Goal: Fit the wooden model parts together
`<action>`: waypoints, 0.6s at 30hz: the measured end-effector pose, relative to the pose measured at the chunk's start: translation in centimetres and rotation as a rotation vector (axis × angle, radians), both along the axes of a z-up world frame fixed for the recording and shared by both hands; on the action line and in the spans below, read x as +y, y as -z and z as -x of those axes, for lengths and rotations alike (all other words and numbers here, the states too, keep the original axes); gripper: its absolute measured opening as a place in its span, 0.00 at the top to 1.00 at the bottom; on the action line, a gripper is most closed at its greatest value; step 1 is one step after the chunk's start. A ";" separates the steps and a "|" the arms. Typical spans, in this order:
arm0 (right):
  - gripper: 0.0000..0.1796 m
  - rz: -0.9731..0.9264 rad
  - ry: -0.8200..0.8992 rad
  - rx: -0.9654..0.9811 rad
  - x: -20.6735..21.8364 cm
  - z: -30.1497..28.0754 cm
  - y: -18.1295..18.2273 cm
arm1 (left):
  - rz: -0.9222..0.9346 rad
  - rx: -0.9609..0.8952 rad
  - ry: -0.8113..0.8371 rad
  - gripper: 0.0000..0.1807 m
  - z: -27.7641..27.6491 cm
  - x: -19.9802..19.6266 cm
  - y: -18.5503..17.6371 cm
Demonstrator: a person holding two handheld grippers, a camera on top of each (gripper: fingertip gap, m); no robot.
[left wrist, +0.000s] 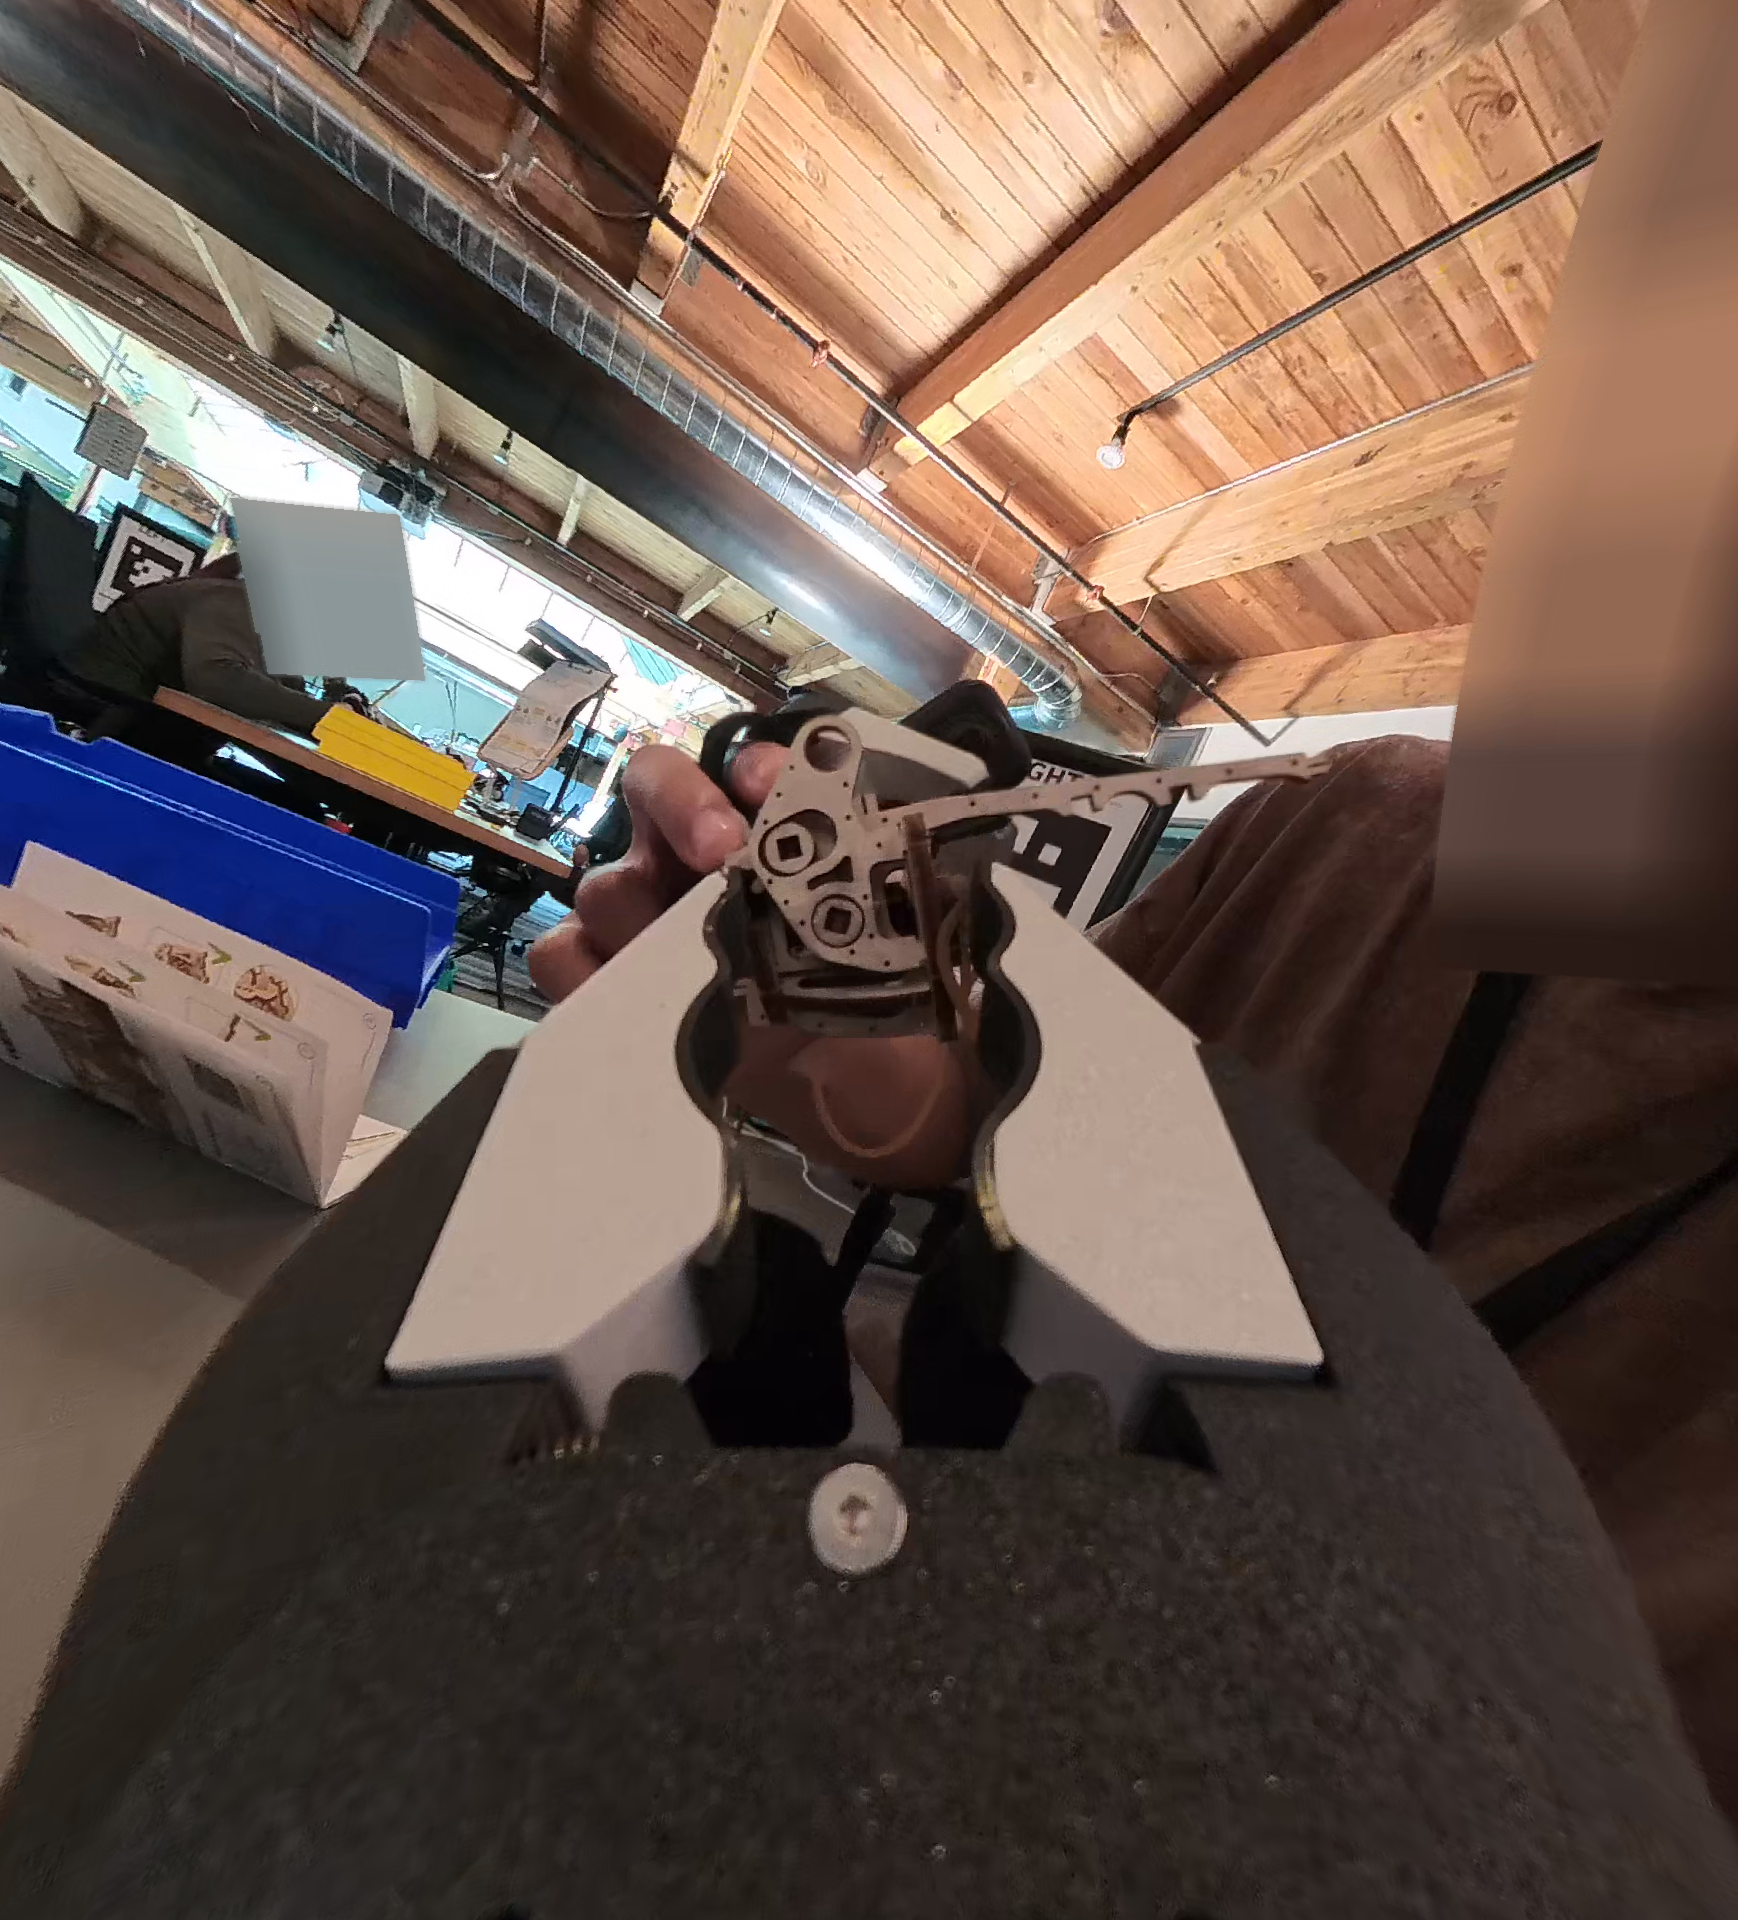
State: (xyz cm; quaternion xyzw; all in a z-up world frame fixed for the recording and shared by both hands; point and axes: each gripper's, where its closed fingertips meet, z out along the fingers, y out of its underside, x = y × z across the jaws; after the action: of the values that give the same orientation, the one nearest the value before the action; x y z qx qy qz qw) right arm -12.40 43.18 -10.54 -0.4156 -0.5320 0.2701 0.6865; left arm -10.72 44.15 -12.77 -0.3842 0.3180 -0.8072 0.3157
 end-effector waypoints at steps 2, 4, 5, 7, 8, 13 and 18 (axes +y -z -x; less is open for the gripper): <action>0.97 0.012 -0.003 -0.008 -0.1 -0.1 0.1 | -0.004 0.002 -0.001 0.78 0.0 0.0 0.0; 0.97 0.024 -0.013 -0.020 -0.4 -0.1 0.3 | -0.004 0.002 0.007 0.78 0.0 -0.1 0.0; 0.97 0.026 -0.012 -0.026 -0.4 -0.1 0.3 | -0.005 0.005 0.008 0.78 -0.1 -0.1 0.1; 0.97 0.029 -0.010 -0.038 -0.4 -0.2 0.4 | -0.009 0.010 0.007 0.78 -0.1 -0.2 0.2; 0.97 0.027 -0.010 -0.046 -0.5 -0.2 0.5 | -0.014 0.015 0.007 0.78 -0.2 -0.2 0.2; 0.97 0.048 -0.019 -0.038 -0.6 -0.4 0.7 | -0.028 0.030 0.001 0.78 -0.4 -0.3 0.4; 0.97 0.037 0.036 -0.035 -0.1 -0.5 0.8 | 0.037 0.022 0.025 0.78 -0.5 0.0 0.6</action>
State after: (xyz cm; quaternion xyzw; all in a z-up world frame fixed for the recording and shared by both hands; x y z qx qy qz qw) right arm -11.87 43.06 -11.38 -0.4425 -0.5313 0.2603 0.6739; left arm -10.18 44.12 -13.35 -0.3948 0.3113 -0.8125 0.2951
